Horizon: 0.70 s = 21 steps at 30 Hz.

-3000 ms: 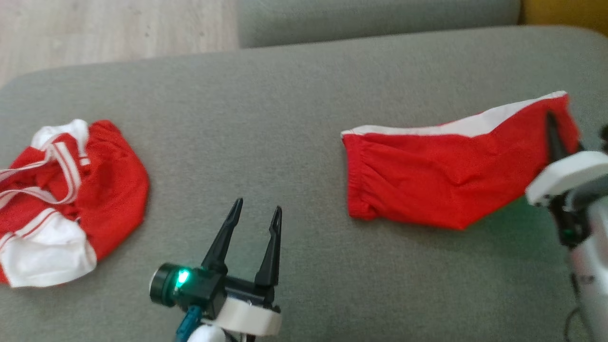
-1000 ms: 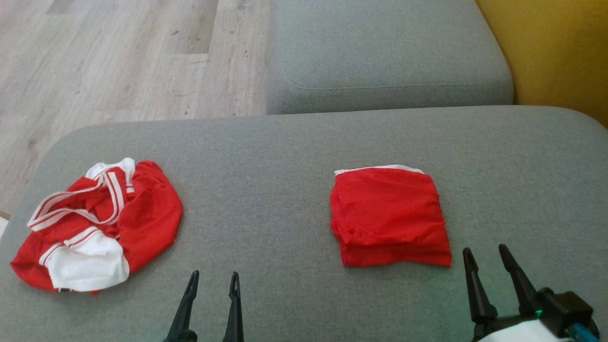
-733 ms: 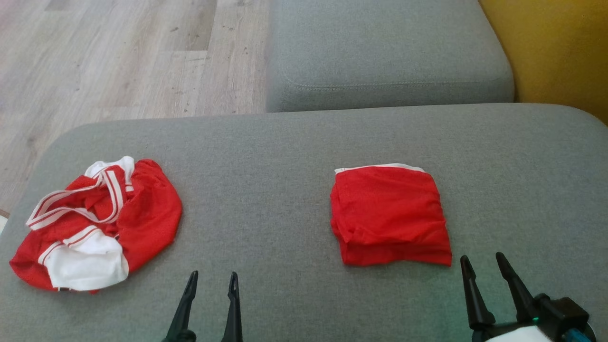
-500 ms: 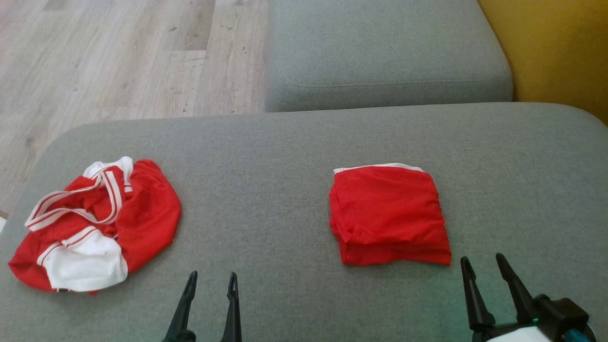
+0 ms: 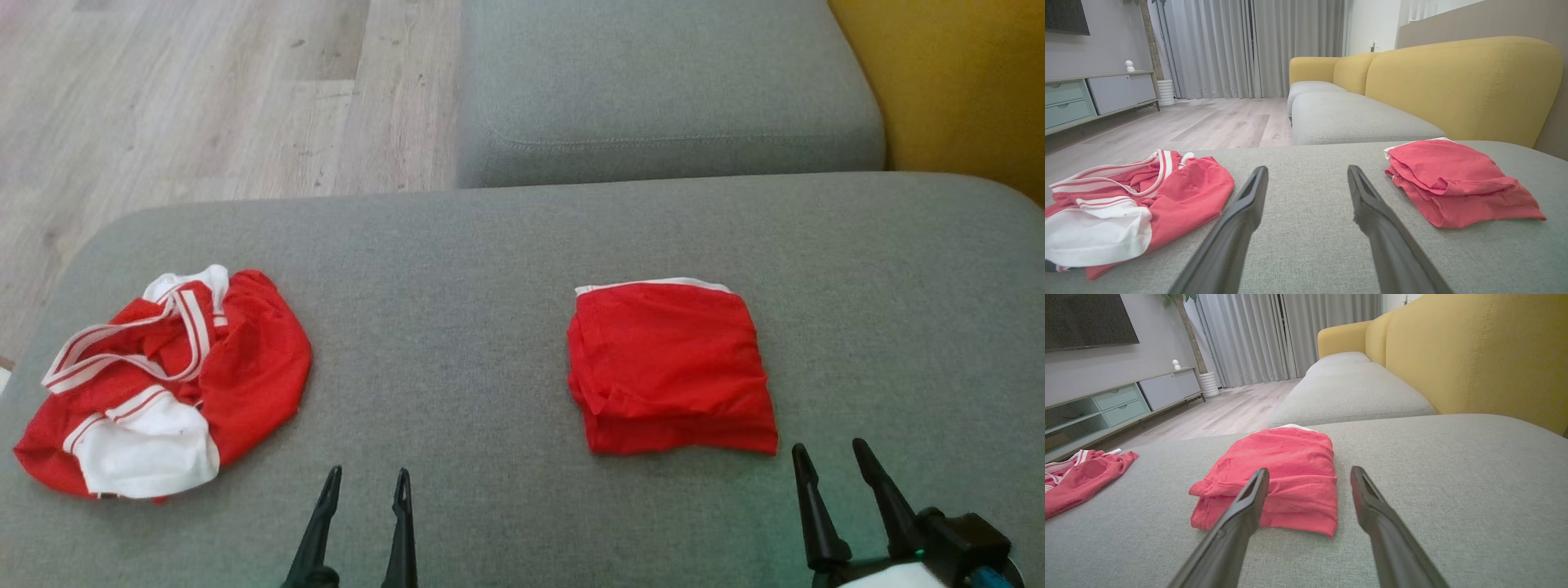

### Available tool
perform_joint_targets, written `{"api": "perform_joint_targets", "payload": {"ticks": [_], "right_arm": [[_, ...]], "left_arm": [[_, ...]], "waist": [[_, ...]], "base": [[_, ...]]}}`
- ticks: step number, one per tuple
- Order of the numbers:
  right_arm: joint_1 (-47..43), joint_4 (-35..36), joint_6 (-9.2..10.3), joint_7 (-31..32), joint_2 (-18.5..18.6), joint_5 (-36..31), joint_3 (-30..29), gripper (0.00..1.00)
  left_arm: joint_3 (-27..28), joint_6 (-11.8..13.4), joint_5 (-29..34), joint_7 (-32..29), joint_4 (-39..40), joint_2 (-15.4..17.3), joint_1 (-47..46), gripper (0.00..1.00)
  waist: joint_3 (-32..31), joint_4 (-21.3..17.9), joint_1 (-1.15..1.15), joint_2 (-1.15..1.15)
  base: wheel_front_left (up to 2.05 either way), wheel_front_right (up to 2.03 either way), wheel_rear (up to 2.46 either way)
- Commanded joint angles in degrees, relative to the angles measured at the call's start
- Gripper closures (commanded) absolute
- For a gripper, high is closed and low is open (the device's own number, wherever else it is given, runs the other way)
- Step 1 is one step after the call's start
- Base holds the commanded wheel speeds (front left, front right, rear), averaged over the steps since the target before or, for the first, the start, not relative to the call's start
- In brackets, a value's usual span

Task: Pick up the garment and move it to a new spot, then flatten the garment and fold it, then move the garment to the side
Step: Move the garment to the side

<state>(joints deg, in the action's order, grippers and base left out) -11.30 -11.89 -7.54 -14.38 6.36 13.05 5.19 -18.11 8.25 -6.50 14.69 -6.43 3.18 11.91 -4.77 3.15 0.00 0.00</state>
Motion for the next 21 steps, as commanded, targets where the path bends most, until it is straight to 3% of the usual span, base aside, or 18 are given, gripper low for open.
{"api": "perform_joint_targets", "payload": {"ticks": [1, 13, 21], "right_arm": [[2.2, 1.32, 0.05, -0.62, 1.4, -0.03, 1.15, 0.0], [10.49, -6.45, 0.05, 0.02, 4.44, 3.83, 3.57, 0.0], [22.47, -13.57, 0.05, 8.85, 8.25, 11.7, 2.77, 0.0]], "left_arm": [[1.69, 0.24, -0.06, 0.3, 1.71, -0.3, -3.46, 0.0], [0.3, 0.5, -0.48, 0.3, 2.33, -0.3, -6.29, 0.0], [-1.19, 0.87, -0.93, 0.3, 2.62, -0.3, -10.08, 0.0]], "waist": [[0.31, 0.0, 0.0, 0.0], [5.73, 0.94, 0.0, 0.0], [11.3, 2.06, 0.0, 0.0]], "base": [[0.0, 0.0, 0.0], [0.0, 0.0, 0.0], [0.0, 0.0, 0.0]]}}
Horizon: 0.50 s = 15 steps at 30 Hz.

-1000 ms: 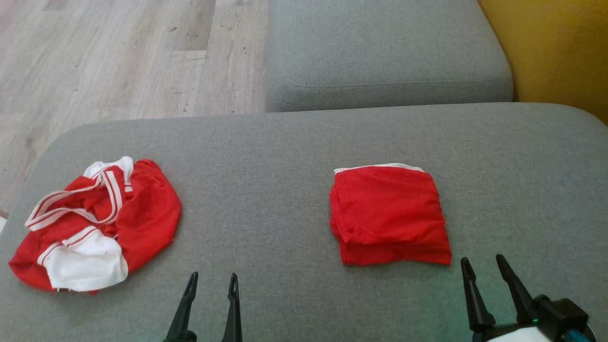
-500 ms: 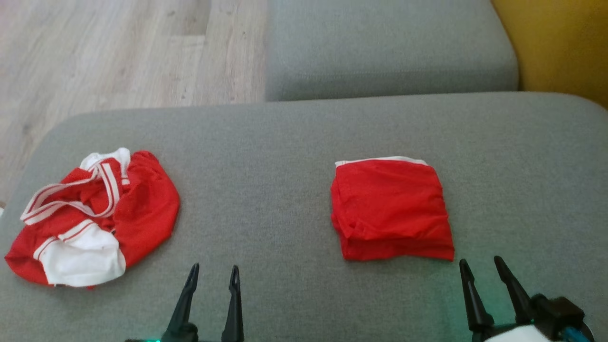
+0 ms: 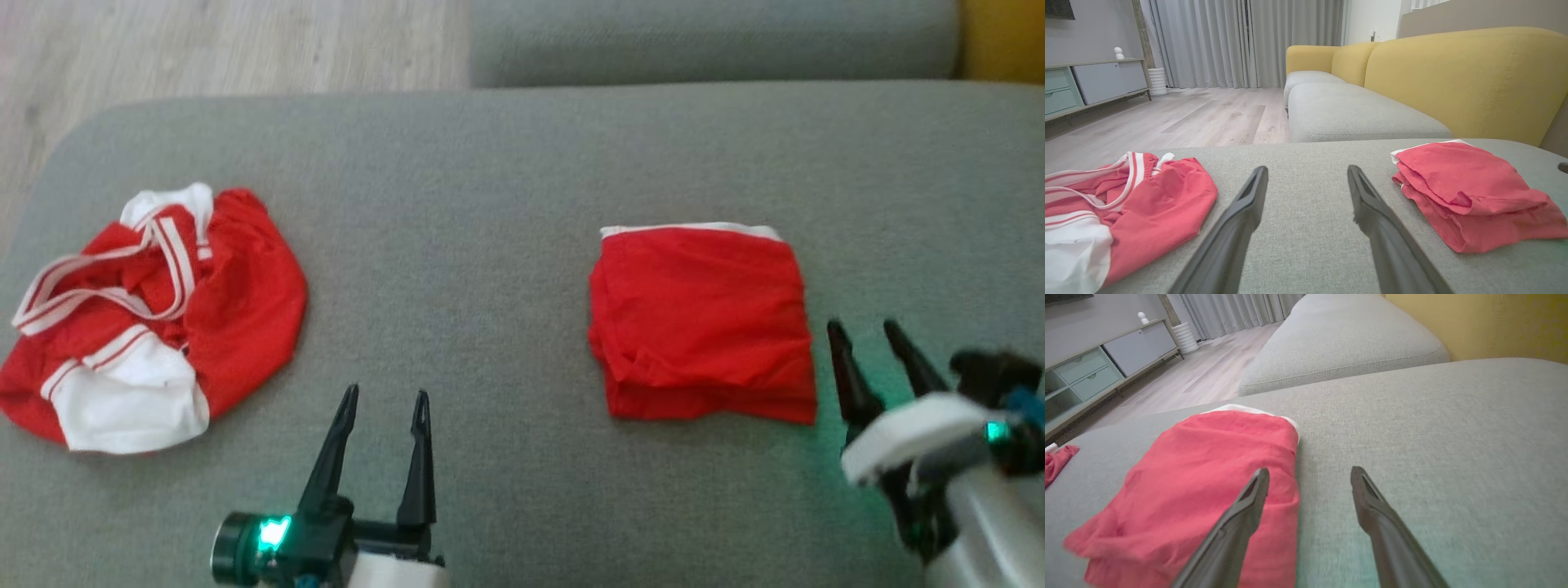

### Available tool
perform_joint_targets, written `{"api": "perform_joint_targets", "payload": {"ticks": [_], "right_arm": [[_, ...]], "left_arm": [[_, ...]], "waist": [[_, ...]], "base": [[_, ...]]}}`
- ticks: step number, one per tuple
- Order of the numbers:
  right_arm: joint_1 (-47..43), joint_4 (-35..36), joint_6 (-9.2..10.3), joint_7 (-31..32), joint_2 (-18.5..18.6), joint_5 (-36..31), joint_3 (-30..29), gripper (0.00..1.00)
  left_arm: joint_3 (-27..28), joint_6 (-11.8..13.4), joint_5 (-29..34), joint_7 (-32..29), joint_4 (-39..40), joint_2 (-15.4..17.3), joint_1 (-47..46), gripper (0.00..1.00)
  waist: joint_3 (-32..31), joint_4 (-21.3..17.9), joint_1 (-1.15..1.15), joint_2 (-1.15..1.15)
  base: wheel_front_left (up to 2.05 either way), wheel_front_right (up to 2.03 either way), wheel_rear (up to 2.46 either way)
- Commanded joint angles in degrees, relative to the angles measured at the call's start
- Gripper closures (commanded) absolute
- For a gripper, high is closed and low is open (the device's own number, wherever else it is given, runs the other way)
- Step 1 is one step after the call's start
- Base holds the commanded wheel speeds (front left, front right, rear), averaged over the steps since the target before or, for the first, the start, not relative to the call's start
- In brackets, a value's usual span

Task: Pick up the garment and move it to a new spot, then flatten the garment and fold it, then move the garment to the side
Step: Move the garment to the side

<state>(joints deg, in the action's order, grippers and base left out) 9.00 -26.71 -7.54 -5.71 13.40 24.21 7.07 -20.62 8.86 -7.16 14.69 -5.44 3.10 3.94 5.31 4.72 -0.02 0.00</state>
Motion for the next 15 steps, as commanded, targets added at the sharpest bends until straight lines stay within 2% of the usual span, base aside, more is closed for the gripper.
{"api": "perform_joint_targets", "payload": {"ticks": [1, 6, 9, 10, 12, 13, 15], "right_arm": [[3.59, 0.28, 0.05, 1.19, 1.56, 1.61, 1.02, 0.0], [8.19, -4.08, 0.05, 4.08, 2.17, 5.8, 1.92, 0.0], [10.25, -7.5, 0.05, 6.67, 2.21, 9.13, 5.57, 0.0], [10.41, -8.16, 0.05, 7.08, 2.2, 10.01, 6.55, 0.28], [10.49, -9.17, 0.05, 7.78, 2.06, 12.06, 8.12, 0.97], [10.53, -9.35, 0.05, 7.9, 2.11, 12.95, 8.9, 1.0], [10.79, -9.46, 0.05, 7.21, 2.81, 14.06, 9.78, 1.0]], "left_arm": [[1.11, 0.28, -0.27, 0.3, 1.55, -0.22, -2.55, 0.0], [0.55, 0.39, -0.32, 0.3, 1.28, -0.22, -4.2, 0.0], [0.39, 0.58, -0.46, 0.3, 1.0, -0.22, -5.43, 0.0], [0.42, 0.64, -0.46, 0.3, 0.94, -0.22, -5.59, 0.0], [0.57, 0.79, -0.44, 0.3, 0.88, -0.22, -5.74, 0.0], [0.68, 0.87, -0.43, 0.3, 0.9, -0.22, -5.74, 0.0], [0.96, 1.07, -0.45, 0.3, 0.94, -0.22, -5.67, 0.0]], "waist": [[1.69, 0.62, 0.02, 0.0], [3.23, 1.39, 0.02, 0.0], [3.94, 2.12, 0.02, 0.0], [4.03, 2.2, 0.02, 0.0], [4.17, 2.17, 0.02, 0.0], [4.24, 2.04, 0.02, 0.0], [4.47, 1.42, 0.02, 0.0]], "base": [[0.0, 0.0, 0.0], [0.0, 0.0, 0.0], [0.0, 0.0, 0.0], [0.0, 0.0, 0.0], [0.0, 0.0, 0.0], [0.0, 0.0, 0.0], [0.0, 0.0, 0.0]]}}
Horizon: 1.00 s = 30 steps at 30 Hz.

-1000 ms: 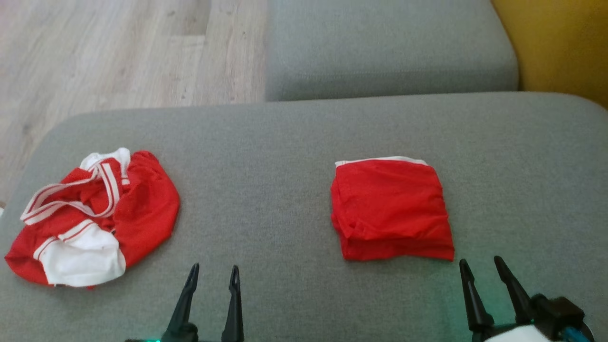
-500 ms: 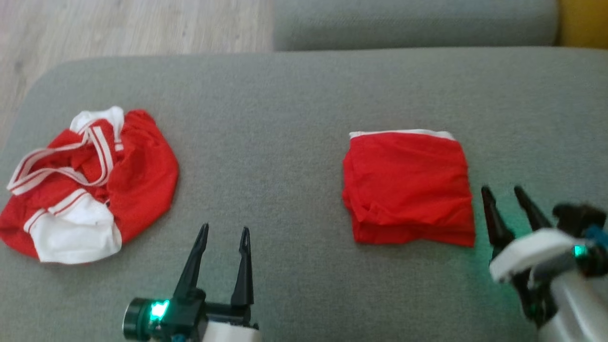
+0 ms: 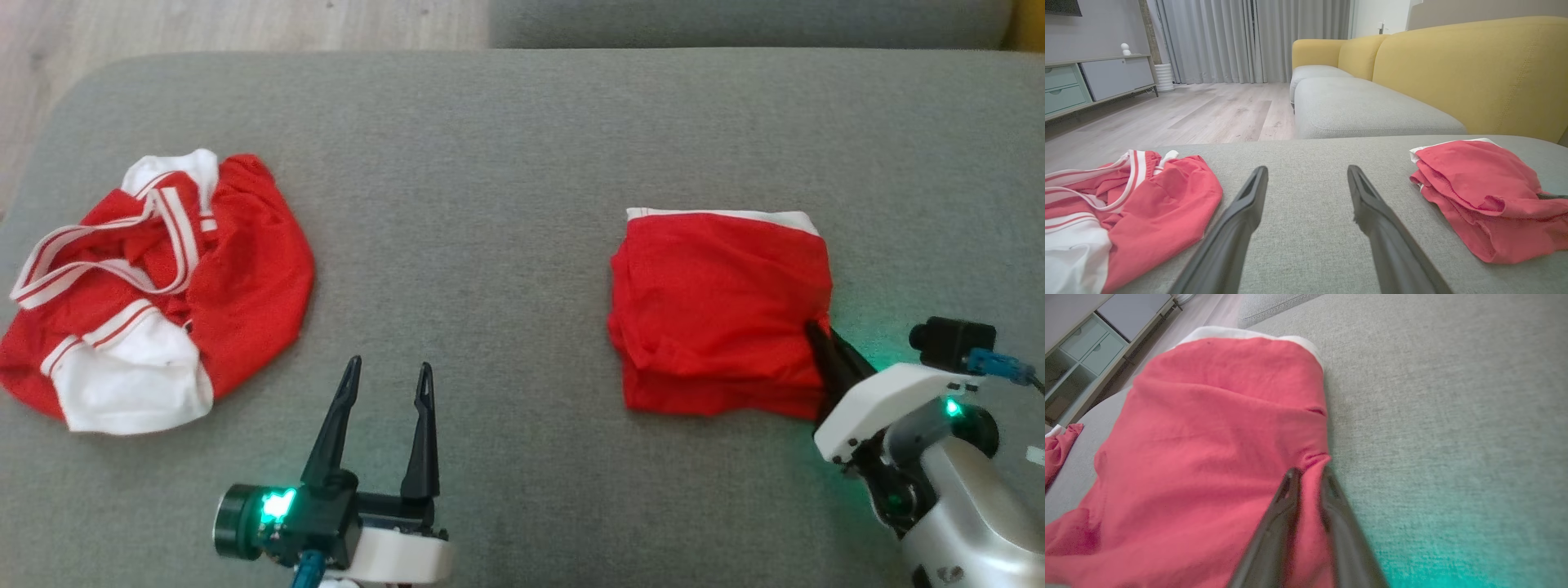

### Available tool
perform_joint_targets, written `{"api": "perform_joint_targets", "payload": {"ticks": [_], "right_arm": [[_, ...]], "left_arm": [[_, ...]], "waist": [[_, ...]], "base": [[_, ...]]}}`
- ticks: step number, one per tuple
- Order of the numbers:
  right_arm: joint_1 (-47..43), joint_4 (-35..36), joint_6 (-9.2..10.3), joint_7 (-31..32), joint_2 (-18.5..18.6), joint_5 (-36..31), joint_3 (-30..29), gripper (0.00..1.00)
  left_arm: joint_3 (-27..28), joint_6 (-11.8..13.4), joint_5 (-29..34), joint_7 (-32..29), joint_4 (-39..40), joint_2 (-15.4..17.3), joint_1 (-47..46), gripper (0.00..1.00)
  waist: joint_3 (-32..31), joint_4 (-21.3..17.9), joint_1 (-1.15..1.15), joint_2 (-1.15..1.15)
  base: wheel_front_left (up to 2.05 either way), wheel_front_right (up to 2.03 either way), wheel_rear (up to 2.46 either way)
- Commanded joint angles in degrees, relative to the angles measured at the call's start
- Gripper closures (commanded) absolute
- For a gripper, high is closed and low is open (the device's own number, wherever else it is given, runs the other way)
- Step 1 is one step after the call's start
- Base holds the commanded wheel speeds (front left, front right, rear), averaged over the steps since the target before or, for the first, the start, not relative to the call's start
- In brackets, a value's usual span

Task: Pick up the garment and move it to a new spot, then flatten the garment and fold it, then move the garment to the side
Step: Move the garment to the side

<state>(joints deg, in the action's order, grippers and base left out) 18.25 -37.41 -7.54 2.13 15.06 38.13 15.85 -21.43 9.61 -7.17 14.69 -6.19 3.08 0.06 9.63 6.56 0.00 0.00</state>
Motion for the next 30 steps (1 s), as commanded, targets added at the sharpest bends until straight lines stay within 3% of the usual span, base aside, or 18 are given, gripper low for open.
{"api": "perform_joint_targets", "payload": {"ticks": [1, 7, 16, 21, 25, 26, 27, 30], "right_arm": [[1.83, 1.01, 0.05, -1.42, 1.95, -0.08, 1.07, 1.0], [4.91, 0.59, 0.05, -3.34, 8.32, -4.0, 0.64, 1.0], [10.62, 0.06, 0.05, -1.77, 18.53, -6.13, -5.64, 1.0], [13.31, -3.31, 0.05, -2.34, 21.86, -7.8, -9.51, 1.0], [15.72, -6.77, 0.05, -3.22, 22.18, -10.68, -13.02, 1.0], [16.29, -7.39, 0.05, -3.84, 22.01, -11.85, -13.8, 0.19], [16.88, -7.97, 0.05, -5.08, 21.8, -13.08, -14.9, 0.0], [17.76, -8.59, 0.05, -9.23, 20.08, -16.86, -16.39, 0.0]], "left_arm": [[1.79, 0.33, -0.44, 0.3, 1.7, -0.2, -1.81, 0.0], [1.92, 0.05, -0.05, 0.3, 2.06, -0.2, -2.5, 0.0], [2.37, -1.36, 2.0, 0.3, 2.26, -0.2, -6.6, 0.0], [2.47, -2.1, 2.9, 0.3, 2.0, -0.2, -8.66, 0.0], [2.51, -2.36, 3.25, 0.3, 1.85, -0.2, -9.72, 0.0], [2.51, -2.4, 3.29, 0.3, 1.8, -0.2, -9.88, 0.0], [2.49, -2.5, 3.33, 0.3, 1.73, -0.2, -10.03, 0.0], [2.38, -2.72, 3.21, 0.3, 1.13, -0.2, -10.08, 0.0]], "waist": [[0.3, -0.81, 0.0, 0.0], [2.34, -4.25, 0.0, 0.0], [8.88, -8.54, 0.0, 0.0], [11.11, -9.73, 0.0, 0.0], [11.92, -10.24, 0.0, 0.0], [11.99, -10.37, 0.0, 0.0], [11.98, -10.47, 0.0, 0.0], [10.83, -10.59, 0.0, 0.0]], "base": [[0.0, 0.0, 0.0], [0.0, 0.0, 0.0], [0.0, 0.0, 0.0], [0.0, 0.0, 0.0], [0.0, 0.0, 0.0], [0.0, 0.0, 0.0], [0.0, 0.0, 0.0], [0.0, 0.0, 0.0]]}}
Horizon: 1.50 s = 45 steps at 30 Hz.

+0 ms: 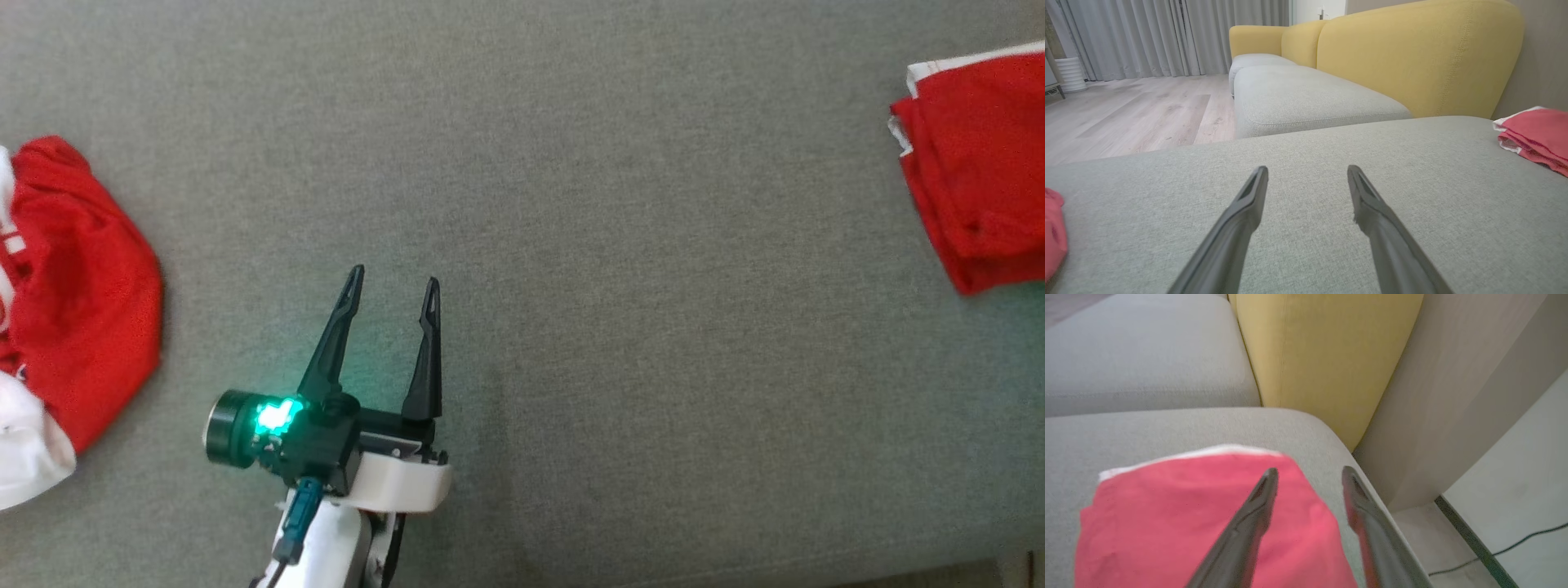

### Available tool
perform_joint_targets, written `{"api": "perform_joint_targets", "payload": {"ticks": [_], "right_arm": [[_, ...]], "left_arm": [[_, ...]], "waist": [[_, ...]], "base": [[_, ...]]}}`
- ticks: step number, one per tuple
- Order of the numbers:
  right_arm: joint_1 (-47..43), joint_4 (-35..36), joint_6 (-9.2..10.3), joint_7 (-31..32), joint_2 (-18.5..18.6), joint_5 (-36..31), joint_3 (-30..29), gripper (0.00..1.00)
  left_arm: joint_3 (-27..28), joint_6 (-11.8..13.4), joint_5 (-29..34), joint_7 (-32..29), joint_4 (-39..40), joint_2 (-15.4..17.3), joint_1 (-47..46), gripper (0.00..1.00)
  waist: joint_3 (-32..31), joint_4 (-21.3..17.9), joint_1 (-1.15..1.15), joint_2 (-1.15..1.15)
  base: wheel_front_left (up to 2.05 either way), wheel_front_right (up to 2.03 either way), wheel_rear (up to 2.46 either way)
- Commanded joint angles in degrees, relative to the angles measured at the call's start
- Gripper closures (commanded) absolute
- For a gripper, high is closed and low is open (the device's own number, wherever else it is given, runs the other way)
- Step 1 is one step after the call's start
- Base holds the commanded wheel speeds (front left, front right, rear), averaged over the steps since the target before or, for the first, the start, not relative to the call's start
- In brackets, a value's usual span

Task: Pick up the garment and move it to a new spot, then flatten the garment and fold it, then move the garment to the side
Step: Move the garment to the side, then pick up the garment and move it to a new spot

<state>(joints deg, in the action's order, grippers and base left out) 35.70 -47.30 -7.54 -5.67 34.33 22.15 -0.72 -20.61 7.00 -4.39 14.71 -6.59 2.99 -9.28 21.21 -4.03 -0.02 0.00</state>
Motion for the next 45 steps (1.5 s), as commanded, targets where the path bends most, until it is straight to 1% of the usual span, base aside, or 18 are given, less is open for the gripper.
{"api": "perform_joint_targets", "payload": {"ticks": [1, 5, 8, 12, 17, 20, 22, 26, 29, 32, 35, 45], "right_arm": [[0.31, 1.3, 0.05, -1.43, 0.81, -0.88, 0.18, 0.0], [-0.36, 2.19, 0.05, -5.66, -2.6, -6.3, 0.93, 0.0], [-2.23, 4.56, 0.05, -6.88, -7.4, -7.87, 2.85, 0.0], [-7.63, 9.17, 0.05, -7.89, -14.14, -7.94, 7.51, 0.0], [-15.85, 14.14, 0.05, -8.89, -20.99, -5.62, 13.44, 0.0], [-20.63, 16.63, 0.05, -9.23, -24.59, -5.28, 14.76, 0.0], [-23.83, 20.51, 0.05, -9.28, -26.64, -5.44, 14.31, 0.0], [-31.15, 29.83, 0.05, -9.3, -28.68, -6.67, 12.27, 0.0], [-37.25, 33.74, 0.05, -9.31, -29.5, -8.27, 9.68, 0.0], [-41.85, 34.48, 0.05, -9.31, -30.13, -9.2, 7.65, 0.0], [-44.17, 34.82, 0.05, -9.31, -30.54, -9.77, 6.47, 0.0], [-45.72, 34.98, 0.05, -9.32, -31.16, -9.95, 5.13, 0.0]], "left_arm": [[1.56, -0.12, 0.43, 0.29, 1.53, -0.12, -0.75, 0.0], [1.33, -0.08, -0.15, 0.29, 0.92, -0.12, -0.06, 0.0], [1.33, 0.19, -1.06, 0.29, 0.51, -0.12, 1.16, 0.0], [1.53, 0.84, -2.98, 0.29, -0.22, -0.12, 3.7, 0.0], [1.95, 1.7, -5.35, 0.29, -1.16, -0.12, 6.91, 0.0], [2.42, 2.08, -6.4, 0.29, -1.4, -0.12, 8.63, 0.0], [2.98, 2.32, -6.69, 0.29, -0.79, -0.12, 9.47, 0.0], [3.89, 2.34, -6.36, 0.29, 0.9, -0.12, 11.75, 0.0], [4.21, 2.12, -5.15, 0.29, 1.93, -0.12, 14.42, 0.0], [4.52, 2.29, -3.69, 0.29, 2.47, -0.12, 17.36, 0.0], [5.01, 2.49, -3.35, 0.29, 2.61, -0.12, 19.29, 0.0], [5.92, 1.97, -3.13, 0.29, 2.01, -0.12, 19.6, 0.0]], "waist": [[-0.75, 0.0, 0.02, 0.0], [-4.1, 0.35, 0.02, 0.0], [-7.49, 0.8, 0.02, 0.0], [-12.65, 1.66, 0.02, 0.0], [-18.14, 3.41, 0.02, 0.0], [-21.08, 4.53, 0.02, 0.0], [-22.31, 5.19, 0.02, 0.0], [-24.39, 6.19, 0.02, 0.0], [-25.61, 6.79, 0.02, 0.0], [-26.43, 7.12, 0.02, 0.0], [-26.87, 7.22, 0.02, 0.0], [-27.77, 7.09, 0.02, 0.0]], "base": [[0.0, 0.0, 0.0], [0.0, 0.0, 0.0], [0.0, 0.0, 0.0], [0.0, 0.0, 0.0], [0.0, 0.0, 0.0], [0.0, 0.0, 0.0], [0.0, 0.0, 0.0], [0.0, 0.0, 0.0], [0.0, 0.0, 0.0], [0.0, 0.0, 0.0], [0.0, 0.0, 0.0], [0.0, 0.0, 0.0]]}}
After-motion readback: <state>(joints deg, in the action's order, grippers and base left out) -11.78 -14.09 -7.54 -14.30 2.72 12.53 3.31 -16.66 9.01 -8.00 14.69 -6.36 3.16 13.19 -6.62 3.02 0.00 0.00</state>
